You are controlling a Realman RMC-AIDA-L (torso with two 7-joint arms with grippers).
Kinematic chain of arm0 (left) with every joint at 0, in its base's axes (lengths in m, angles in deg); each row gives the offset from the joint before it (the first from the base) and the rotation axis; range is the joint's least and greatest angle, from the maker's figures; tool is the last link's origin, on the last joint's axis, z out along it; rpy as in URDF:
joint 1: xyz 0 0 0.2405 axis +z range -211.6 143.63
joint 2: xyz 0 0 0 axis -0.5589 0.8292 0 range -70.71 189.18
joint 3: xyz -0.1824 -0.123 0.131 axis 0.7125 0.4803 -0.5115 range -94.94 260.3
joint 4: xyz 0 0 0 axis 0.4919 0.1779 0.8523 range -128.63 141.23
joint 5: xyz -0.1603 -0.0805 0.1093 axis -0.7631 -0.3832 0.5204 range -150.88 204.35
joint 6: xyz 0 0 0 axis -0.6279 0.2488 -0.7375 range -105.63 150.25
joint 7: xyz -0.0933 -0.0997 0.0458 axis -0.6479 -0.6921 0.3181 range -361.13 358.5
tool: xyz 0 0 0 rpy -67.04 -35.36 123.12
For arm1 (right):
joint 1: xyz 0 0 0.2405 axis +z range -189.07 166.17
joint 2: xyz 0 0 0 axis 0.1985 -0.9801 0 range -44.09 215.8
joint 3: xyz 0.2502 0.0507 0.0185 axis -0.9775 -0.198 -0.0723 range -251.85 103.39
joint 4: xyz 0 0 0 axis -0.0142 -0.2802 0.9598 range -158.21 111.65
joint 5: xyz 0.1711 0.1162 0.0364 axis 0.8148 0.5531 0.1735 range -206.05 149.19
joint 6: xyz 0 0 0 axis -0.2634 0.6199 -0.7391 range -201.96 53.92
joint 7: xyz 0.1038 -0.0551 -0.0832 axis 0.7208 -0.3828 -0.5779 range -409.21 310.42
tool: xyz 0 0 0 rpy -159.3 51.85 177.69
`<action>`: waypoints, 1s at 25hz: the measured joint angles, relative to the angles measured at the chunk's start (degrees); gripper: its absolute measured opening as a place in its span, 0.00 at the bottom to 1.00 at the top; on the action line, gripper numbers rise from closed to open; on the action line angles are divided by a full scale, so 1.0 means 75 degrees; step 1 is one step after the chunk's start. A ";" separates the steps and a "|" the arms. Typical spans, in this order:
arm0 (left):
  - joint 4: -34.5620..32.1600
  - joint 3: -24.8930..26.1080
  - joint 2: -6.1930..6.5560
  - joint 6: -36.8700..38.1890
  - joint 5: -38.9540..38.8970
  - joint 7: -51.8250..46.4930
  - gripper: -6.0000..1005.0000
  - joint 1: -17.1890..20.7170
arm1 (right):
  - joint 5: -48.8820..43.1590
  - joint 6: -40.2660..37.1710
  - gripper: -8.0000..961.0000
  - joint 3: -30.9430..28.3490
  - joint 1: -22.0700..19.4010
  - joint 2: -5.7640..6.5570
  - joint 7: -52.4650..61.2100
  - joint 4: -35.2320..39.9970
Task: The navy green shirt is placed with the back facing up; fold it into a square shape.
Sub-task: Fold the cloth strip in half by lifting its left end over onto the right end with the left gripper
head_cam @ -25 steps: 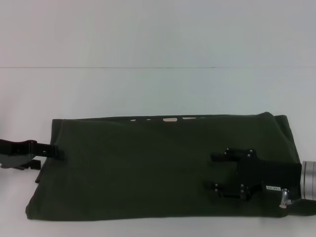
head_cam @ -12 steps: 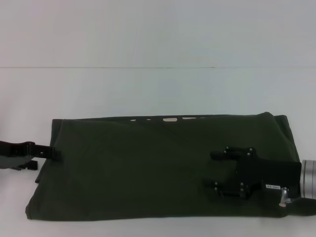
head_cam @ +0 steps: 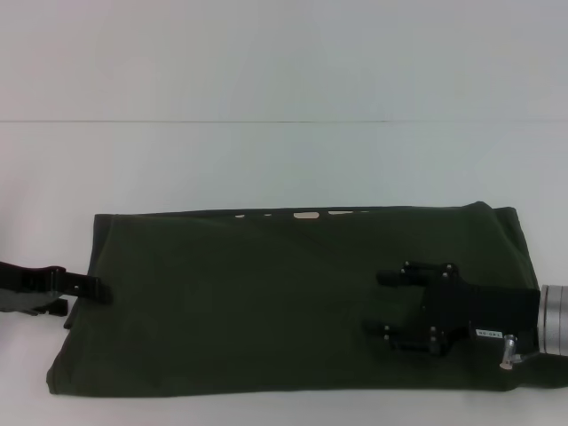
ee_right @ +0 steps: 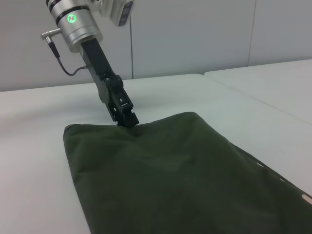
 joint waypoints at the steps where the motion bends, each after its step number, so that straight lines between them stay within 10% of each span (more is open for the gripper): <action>1: -0.0001 0.0000 -0.0007 -0.0005 0.0000 0.0000 0.86 -0.0001 | 0.0000 0.0001 0.78 0.0003 0.0001 0.0000 0.0001 0.0000; 25: 0.0031 -0.0024 -0.0302 0.0066 -0.0044 -0.0001 0.86 -0.0170 | 0.0001 0.0007 0.78 0.0047 0.0023 0.0000 0.0025 0.0013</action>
